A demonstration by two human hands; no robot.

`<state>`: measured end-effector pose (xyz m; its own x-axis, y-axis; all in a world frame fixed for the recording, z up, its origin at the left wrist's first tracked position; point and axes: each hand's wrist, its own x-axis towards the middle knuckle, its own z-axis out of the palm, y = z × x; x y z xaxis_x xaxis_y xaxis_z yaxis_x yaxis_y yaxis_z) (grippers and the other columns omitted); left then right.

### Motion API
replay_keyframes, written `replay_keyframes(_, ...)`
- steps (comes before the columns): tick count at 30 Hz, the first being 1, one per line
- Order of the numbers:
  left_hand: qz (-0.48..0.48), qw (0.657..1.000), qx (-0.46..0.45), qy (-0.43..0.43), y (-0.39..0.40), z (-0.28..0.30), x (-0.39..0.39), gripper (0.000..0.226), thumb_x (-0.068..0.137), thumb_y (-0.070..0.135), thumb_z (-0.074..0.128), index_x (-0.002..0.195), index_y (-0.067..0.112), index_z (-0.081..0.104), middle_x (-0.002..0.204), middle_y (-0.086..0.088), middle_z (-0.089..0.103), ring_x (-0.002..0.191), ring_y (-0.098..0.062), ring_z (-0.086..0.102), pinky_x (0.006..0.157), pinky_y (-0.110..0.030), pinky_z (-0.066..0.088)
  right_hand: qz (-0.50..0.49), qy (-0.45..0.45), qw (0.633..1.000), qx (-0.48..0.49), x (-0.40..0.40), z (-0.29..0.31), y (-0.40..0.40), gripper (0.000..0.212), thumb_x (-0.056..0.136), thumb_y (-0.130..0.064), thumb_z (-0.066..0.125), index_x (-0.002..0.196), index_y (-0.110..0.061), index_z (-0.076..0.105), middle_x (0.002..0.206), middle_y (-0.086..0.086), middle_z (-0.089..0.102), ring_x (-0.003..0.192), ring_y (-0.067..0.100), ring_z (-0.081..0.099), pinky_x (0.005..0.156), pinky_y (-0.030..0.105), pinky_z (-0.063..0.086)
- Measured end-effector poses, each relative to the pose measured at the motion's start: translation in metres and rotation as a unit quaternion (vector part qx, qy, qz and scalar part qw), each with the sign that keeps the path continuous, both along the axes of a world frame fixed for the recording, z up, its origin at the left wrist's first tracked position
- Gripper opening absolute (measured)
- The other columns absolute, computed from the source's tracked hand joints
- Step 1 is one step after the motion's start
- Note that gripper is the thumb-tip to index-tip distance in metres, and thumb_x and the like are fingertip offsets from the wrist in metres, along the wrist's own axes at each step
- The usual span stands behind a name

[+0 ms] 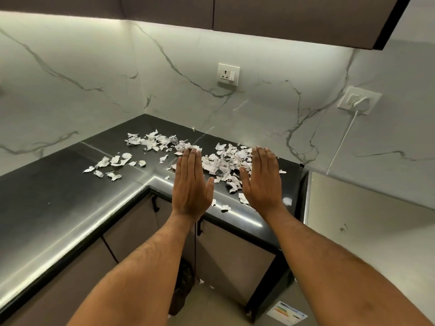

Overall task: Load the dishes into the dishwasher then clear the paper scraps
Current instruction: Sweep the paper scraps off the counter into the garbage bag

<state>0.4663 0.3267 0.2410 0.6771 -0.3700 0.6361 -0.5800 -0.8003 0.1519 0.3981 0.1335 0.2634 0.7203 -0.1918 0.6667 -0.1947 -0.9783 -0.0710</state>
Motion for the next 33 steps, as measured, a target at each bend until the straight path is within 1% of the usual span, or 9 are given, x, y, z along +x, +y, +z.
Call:
replay_keyframes(5,-0.035,0.999,-0.013,0.011,-0.002,-0.007,0.038,0.078,0.098,0.041,0.046,0.154,-0.007,0.021,0.163,-0.023,0.019,0.154,-0.033,0.011,0.124,-0.049,0.017,-0.019,0.001,1.000,0.012,0.022,-0.012,-0.001,0.060,0.107,-0.042,0.041,0.147,0.001,0.038,0.147,0.017,0.042,0.140,0.034,0.037,0.120,0.049,0.027)
replay_keyframes(10,-0.083,0.996,-0.015,0.022,-0.017,-0.027,0.057,0.078,0.095,0.039,0.050,0.153,-0.007,0.025,0.161,-0.022,0.023,0.153,-0.033,0.014,0.123,-0.051,0.018,-0.045,0.017,0.998,0.039,0.040,-0.029,-0.015,0.060,0.105,-0.042,0.041,0.147,0.001,0.038,0.148,0.017,0.041,0.141,0.034,0.036,0.120,0.049,0.028)
replay_keyframes(16,-0.141,0.987,0.039,0.060,-0.042,-0.080,0.070,0.083,0.093,0.040,0.055,0.154,-0.005,0.022,0.163,-0.022,0.019,0.154,-0.032,0.011,0.123,-0.051,0.020,-0.071,0.030,0.991,0.109,0.059,-0.074,-0.039,0.061,0.105,-0.043,0.040,0.150,-0.002,0.033,0.153,0.017,0.038,0.145,0.033,0.032,0.122,0.049,0.026)
replay_keyframes(18,-0.163,0.981,0.067,0.080,-0.052,-0.102,0.077,0.083,0.093,0.041,0.053,0.155,-0.004,0.020,0.164,-0.022,0.016,0.154,-0.031,0.009,0.123,-0.051,0.019,-0.086,0.046,0.985,0.146,0.065,-0.098,-0.049,0.064,0.105,-0.047,0.035,0.151,-0.003,0.032,0.155,0.018,0.037,0.146,0.033,0.031,0.122,0.049,0.026)
replay_keyframes(20,-0.181,0.973,0.097,0.107,-0.062,-0.126,0.085,0.085,0.094,0.043,0.051,0.157,-0.002,0.015,0.166,-0.020,0.009,0.155,-0.029,0.003,0.125,-0.048,0.014,-0.104,0.080,0.974,0.182,0.071,-0.131,-0.060,0.070,0.104,-0.052,0.030,0.155,-0.004,0.028,0.160,0.018,0.031,0.150,0.032,0.025,0.125,0.047,0.022)
replay_keyframes(23,-0.193,0.958,0.152,0.150,-0.078,-0.157,0.097,0.086,0.097,0.048,0.046,0.159,0.003,0.007,0.168,-0.015,0.002,0.155,-0.024,-0.005,0.126,-0.045,0.008,-0.135,0.150,0.952,0.228,0.077,-0.179,-0.075,0.078,0.102,-0.060,0.024,0.159,-0.008,0.014,0.167,0.018,0.014,0.154,0.033,0.012,0.127,0.047,0.013)
replay_keyframes(26,-0.208,0.940,0.193,0.190,-0.098,-0.184,0.107,0.084,0.099,0.052,0.038,0.160,0.005,0.004,0.168,-0.012,-0.001,0.155,-0.020,-0.010,0.126,-0.041,0.000,-0.167,0.209,0.924,0.274,0.086,-0.213,-0.083,0.083,0.100,-0.064,0.021,0.161,-0.011,0.003,0.168,0.021,0.000,0.155,0.037,0.002,0.127,0.050,0.012)
replay_keyframes(29,-0.214,0.929,0.218,0.209,-0.115,-0.202,0.119,0.081,0.101,0.055,0.030,0.160,0.007,0.004,0.168,-0.010,-0.002,0.154,-0.018,-0.013,0.126,-0.042,0.001,-0.183,0.222,0.918,0.273,0.107,-0.227,-0.093,0.088,0.097,-0.069,0.013,0.161,-0.010,0.004,0.167,0.025,0.000,0.155,0.039,0.002,0.127,0.051,0.011)
replay_keyframes(33,-0.210,0.934,0.204,0.207,-0.127,-0.208,0.146,0.081,0.101,0.054,0.033,0.159,0.005,0.007,0.168,-0.012,0.001,0.155,-0.021,-0.009,0.125,-0.046,0.005,-0.176,0.237,0.917,0.269,0.152,-0.230,-0.103,0.089,0.098,-0.071,0.014,0.161,-0.010,0.002,0.167,0.026,-0.003,0.155,0.040,-0.002,0.127,0.052,0.007)
